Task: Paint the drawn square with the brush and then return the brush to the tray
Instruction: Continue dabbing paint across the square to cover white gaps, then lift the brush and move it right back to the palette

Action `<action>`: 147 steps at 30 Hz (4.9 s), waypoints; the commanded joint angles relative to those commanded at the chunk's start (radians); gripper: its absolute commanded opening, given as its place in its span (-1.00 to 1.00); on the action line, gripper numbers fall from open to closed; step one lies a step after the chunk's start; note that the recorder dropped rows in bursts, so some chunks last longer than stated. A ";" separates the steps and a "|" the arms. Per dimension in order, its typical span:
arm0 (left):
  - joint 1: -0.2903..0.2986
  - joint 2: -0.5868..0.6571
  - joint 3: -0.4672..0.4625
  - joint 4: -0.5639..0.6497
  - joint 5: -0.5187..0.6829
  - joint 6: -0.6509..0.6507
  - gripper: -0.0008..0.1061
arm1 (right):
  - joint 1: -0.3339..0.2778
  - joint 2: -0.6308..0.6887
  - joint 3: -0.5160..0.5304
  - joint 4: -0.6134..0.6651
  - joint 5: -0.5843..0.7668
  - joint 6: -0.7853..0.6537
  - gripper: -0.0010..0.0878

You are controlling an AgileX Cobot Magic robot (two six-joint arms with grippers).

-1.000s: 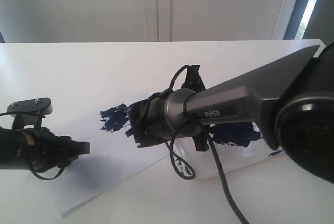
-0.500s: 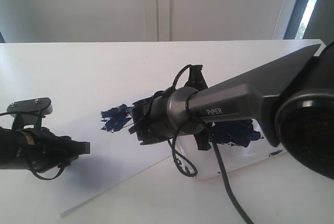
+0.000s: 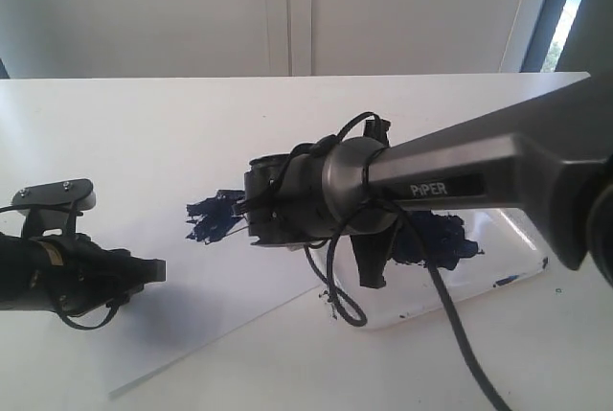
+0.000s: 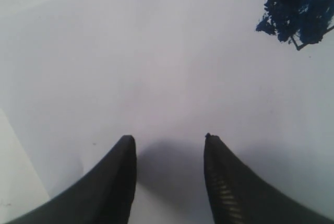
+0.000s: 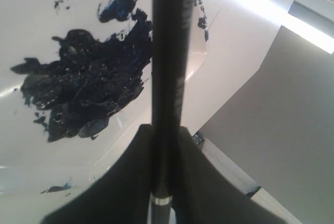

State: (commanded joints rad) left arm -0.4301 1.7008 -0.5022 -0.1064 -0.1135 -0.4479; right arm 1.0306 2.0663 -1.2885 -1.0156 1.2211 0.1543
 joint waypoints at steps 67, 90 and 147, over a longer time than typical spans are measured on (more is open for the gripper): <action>0.000 0.000 0.000 0.000 0.011 0.001 -0.09 | -0.045 0.072 -0.016 -0.089 0.000 0.003 -0.98; 0.000 0.000 0.000 0.004 0.015 0.001 -0.09 | 0.048 0.027 -0.013 0.065 0.000 0.003 -0.98; 0.000 -0.575 0.000 0.003 0.096 0.088 -0.09 | -0.013 -0.522 0.412 0.272 -0.219 0.776 -0.98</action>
State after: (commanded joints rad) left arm -0.4301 1.1260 -0.5022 -0.1030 -0.0179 -0.3595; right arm 1.0172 1.5443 -0.8761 -0.7438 1.0018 0.9306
